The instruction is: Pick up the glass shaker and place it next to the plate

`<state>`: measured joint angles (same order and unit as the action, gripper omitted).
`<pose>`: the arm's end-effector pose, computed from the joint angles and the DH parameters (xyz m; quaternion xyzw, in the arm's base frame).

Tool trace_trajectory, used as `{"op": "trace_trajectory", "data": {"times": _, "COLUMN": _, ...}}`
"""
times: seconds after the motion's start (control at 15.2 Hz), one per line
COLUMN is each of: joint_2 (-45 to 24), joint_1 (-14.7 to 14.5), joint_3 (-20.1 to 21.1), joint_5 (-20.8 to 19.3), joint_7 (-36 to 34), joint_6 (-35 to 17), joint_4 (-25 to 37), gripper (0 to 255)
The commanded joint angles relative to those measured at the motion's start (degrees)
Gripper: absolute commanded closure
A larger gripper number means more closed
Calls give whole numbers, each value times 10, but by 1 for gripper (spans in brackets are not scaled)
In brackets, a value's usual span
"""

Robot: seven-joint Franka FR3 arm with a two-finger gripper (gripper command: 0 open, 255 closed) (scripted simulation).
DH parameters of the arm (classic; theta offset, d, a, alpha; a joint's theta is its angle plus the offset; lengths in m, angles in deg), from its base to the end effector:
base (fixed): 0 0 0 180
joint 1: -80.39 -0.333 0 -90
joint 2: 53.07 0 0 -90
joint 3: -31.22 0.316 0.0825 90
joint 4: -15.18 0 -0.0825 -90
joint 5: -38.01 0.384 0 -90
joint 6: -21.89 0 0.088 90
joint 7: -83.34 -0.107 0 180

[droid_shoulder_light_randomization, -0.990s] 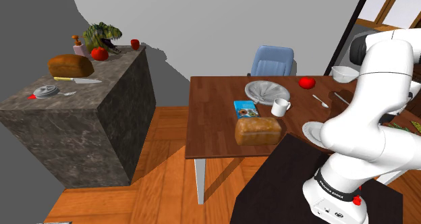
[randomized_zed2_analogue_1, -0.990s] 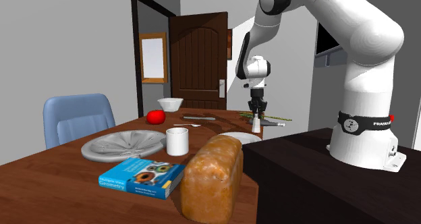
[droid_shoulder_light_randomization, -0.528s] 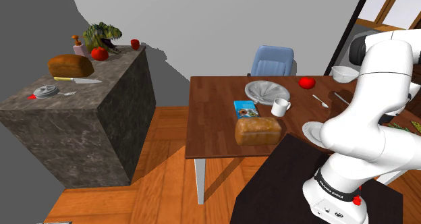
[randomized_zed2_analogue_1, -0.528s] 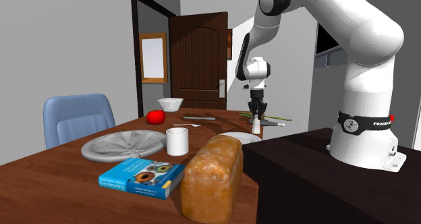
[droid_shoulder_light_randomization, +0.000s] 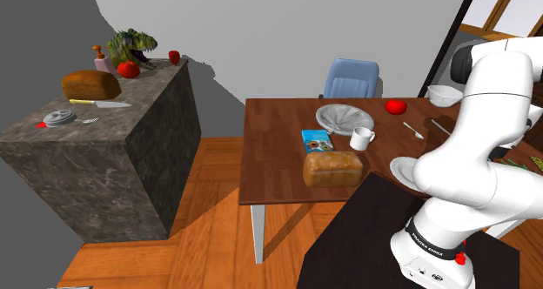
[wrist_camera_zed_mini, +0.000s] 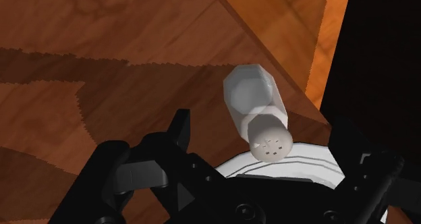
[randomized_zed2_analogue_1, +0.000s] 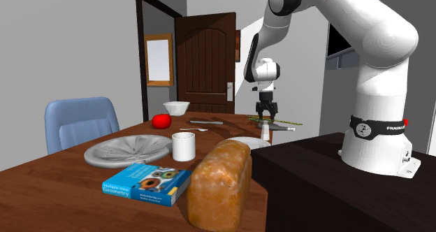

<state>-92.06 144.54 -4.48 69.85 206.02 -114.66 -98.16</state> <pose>-0.0944 -0.5871 0.1668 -0.9986 -0.0268 -0.0022 0.0446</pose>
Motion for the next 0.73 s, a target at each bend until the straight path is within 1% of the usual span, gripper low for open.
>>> {"op": "trace_trajectory", "data": {"times": 0.0, "joint_2": 23, "joint_1": -12, "joint_3": -16, "joint_5": -17, "joint_7": -10, "joint_6": 18, "joint_4": -3, "gripper": 0}}
{"op": "trace_trajectory", "data": {"times": 0.13, "joint_2": 46, "joint_1": -24, "joint_3": -34, "joint_5": -36, "joint_7": -22, "joint_6": 41, "joint_4": -2, "gripper": 0}}
{"op": "trace_trajectory", "data": {"times": 0.66, "joint_2": 46, "joint_1": -24, "joint_3": -34, "joint_5": -36, "joint_7": -22, "joint_6": 41, "joint_4": -2, "gripper": 0}}
